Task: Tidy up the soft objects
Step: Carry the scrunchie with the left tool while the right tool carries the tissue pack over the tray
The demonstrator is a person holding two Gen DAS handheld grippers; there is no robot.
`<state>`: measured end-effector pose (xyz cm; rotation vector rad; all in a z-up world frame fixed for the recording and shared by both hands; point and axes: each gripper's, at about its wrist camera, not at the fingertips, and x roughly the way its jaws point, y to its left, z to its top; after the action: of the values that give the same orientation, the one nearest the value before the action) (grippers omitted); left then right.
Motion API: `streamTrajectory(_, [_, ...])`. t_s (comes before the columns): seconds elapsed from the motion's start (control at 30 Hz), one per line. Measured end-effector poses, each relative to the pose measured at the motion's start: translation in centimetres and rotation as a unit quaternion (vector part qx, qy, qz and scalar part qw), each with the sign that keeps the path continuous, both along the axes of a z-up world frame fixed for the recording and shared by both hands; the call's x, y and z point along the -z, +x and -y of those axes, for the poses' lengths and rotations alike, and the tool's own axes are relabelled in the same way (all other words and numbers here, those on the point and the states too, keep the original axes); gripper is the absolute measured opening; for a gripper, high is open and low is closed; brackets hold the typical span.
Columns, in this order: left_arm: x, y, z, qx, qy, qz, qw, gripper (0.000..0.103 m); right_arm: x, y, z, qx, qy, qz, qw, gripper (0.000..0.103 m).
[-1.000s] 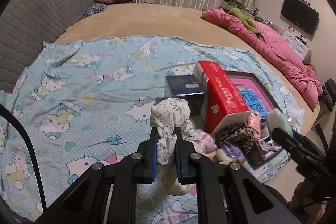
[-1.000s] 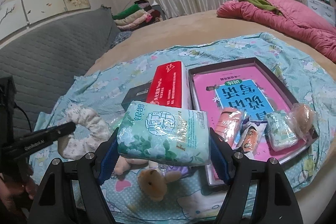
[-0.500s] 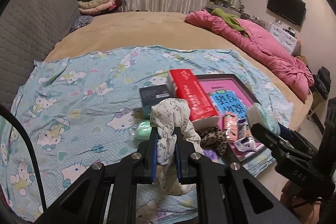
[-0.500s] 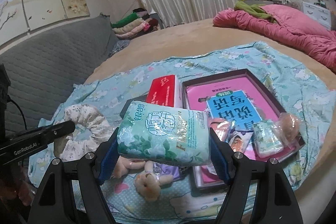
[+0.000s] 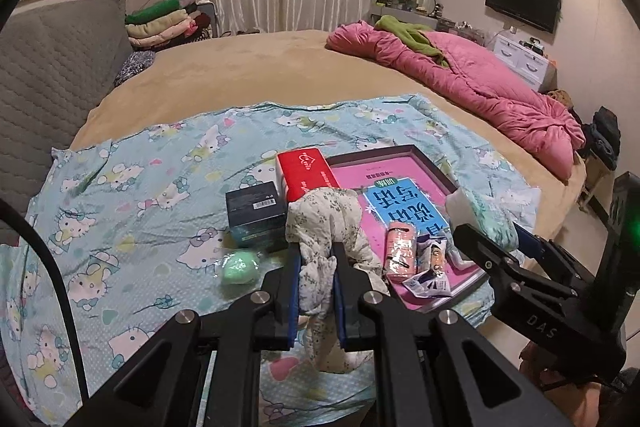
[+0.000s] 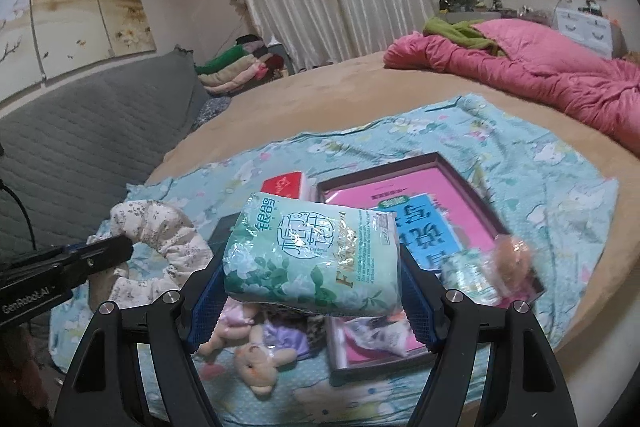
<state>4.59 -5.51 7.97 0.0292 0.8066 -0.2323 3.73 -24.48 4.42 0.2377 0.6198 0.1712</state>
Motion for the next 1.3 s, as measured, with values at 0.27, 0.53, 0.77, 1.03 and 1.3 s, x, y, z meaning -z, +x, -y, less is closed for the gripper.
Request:
streamTrajectory(0.27, [-0.8,0.1,2.5,0.015,0.01,0.004,0.9998,0.014,-0.7,-0.3,2.4,0.023,0.009,0.006,1.0,0.078])
streamTrajectory(0.53, [-1.0,0.5,5.6,0.038,0.023,0.006,0.999,0.014,-1.2,-0.7,4.5,0.04,-0.001,0.011,0.999,0.078])
streamTrajectory(0.77, [-0.9,1.0,7.5,0.053,0.026,0.005,0.9982,0.014,-1.7,-1.1,7.1,0.069,-0.001,0.022,0.997,0.078])
streamTrajectory(1.03, [-0.3,1.9,10.1,0.073,0.014,-0.003,0.9972,0.014,-1.2,-1.3,10.3,0.104,0.027,0.016,0.994,0.078])
streamTrajectory(1.3, [1.1,3.1,12.5,0.092,0.005,-0.019,0.9955,0.014,-0.5,-1.5,11.8,0.12,0.034,0.015,0.992,0.078])
